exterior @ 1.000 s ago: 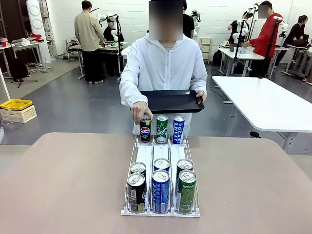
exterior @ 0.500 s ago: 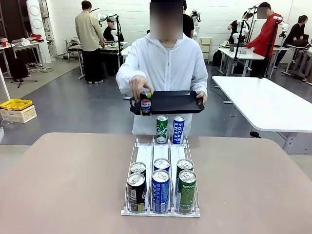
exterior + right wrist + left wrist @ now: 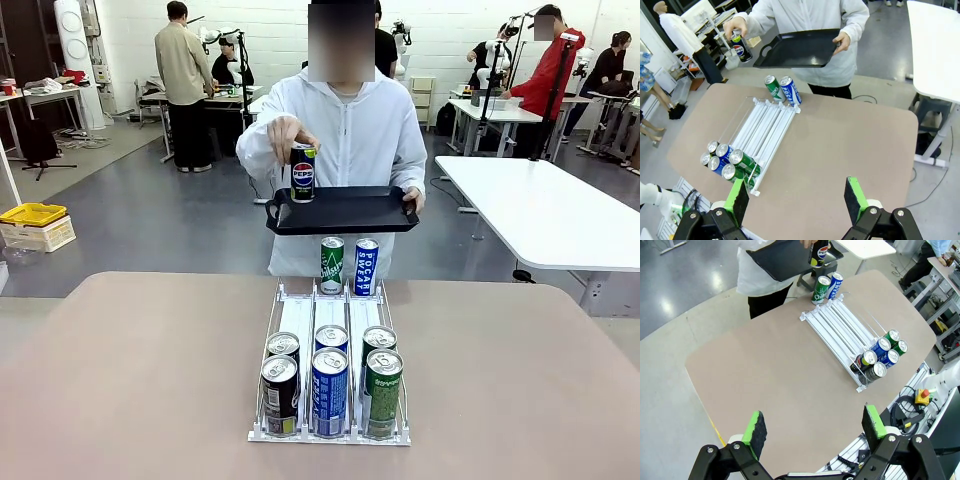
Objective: Retrieve and hand over the desired beverage to the person.
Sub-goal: Pick up a can of the same type that the person held from the Automatic Can Dispenser.
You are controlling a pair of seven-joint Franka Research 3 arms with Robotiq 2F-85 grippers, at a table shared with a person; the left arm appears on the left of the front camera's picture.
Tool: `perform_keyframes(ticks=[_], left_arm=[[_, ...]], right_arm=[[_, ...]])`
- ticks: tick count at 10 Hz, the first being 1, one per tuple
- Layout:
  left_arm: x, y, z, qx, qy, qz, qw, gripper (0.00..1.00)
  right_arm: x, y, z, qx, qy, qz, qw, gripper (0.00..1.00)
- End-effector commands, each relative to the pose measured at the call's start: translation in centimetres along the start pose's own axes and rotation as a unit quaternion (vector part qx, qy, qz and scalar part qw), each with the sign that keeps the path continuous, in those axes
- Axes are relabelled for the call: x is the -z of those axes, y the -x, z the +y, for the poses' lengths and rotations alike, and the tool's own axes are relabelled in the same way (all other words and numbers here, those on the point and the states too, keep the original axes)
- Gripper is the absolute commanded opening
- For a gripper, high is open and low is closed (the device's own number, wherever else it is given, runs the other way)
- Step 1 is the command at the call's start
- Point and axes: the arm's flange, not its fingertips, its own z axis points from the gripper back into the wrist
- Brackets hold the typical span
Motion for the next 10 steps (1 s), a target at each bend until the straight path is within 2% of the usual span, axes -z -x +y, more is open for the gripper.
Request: perform_keyframes(ticks=[1,10], left_arm=[[-0.13,-0.18,-0.09,-0.005,0.003,-0.003,1.0,1.0],[-0.13,-0.18,-0.09,-0.005,0.003,-0.003,1.0,1.0]], right_arm=[[0.28,0.0,-0.01,0.0,-0.005,0.002,1.0,1.0],[0.28,0.0,-0.01,0.0,-0.005,0.002,1.0,1.0]])
